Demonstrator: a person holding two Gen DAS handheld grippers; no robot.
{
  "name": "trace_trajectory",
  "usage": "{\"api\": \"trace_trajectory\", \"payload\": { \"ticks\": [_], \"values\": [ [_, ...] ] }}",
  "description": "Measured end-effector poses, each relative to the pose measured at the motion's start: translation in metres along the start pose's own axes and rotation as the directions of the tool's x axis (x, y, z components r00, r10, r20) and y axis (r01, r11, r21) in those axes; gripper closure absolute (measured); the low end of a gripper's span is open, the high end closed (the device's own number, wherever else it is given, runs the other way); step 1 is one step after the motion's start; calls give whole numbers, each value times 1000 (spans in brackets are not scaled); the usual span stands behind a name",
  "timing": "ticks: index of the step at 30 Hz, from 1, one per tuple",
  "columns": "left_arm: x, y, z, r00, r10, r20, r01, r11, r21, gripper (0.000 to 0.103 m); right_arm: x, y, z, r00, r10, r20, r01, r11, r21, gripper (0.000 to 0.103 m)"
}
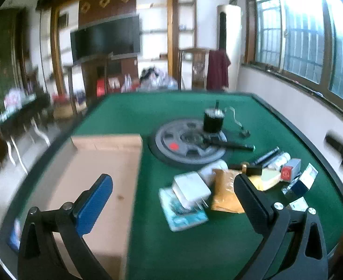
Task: Organize objects
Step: 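Move the left tool toward the kraft paper envelope in the pile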
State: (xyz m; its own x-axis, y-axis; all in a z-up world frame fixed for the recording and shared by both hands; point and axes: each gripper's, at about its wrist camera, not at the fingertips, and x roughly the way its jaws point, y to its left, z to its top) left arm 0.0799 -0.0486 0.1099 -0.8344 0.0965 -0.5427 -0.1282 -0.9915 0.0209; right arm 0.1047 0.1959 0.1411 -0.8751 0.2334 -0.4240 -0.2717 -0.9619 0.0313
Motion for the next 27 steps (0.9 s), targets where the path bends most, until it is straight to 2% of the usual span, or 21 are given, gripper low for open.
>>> {"api": "trace_trajectory", "payload": {
  "ticks": [1,2,4,6,9,12,18,23,27],
  "values": [
    [1,0,3,1000,2,6,-2,1000,6,2,-4,-1,5,998,32,47,-32,999,-4,0],
    [0,2,5,1000,0,7,0,1000,7,2,0,0,9,997,66,35,-66,998,-17,0],
    [3,11,8,1000,-18,-7,18,1000,-9,2,25,2,12,992,92,-83,-94,995,-24,0],
    [8,13,7,999,-24,-33,23,1000,-21,2,44,-2,8,984,132,-120,-132,991,4,0],
    [14,18,-7,995,-23,-93,20,999,-29,2,70,-11,-6,982,113,-154,-112,994,14,0],
    [18,12,-23,990,-23,-141,22,1000,-14,2,78,-24,-15,975,151,-165,-139,987,82,0],
    [43,-10,-37,977,36,-208,-24,998,61,2,89,-49,-28,966,182,-186,-149,973,177,0],
    [61,-14,-31,975,31,-222,-26,999,26,2,83,-52,-27,966,193,-173,-160,969,188,0],
    [71,-21,-25,977,39,-209,-25,997,68,2,87,-50,-29,956,213,-204,-175,966,192,0]
  ]
}}
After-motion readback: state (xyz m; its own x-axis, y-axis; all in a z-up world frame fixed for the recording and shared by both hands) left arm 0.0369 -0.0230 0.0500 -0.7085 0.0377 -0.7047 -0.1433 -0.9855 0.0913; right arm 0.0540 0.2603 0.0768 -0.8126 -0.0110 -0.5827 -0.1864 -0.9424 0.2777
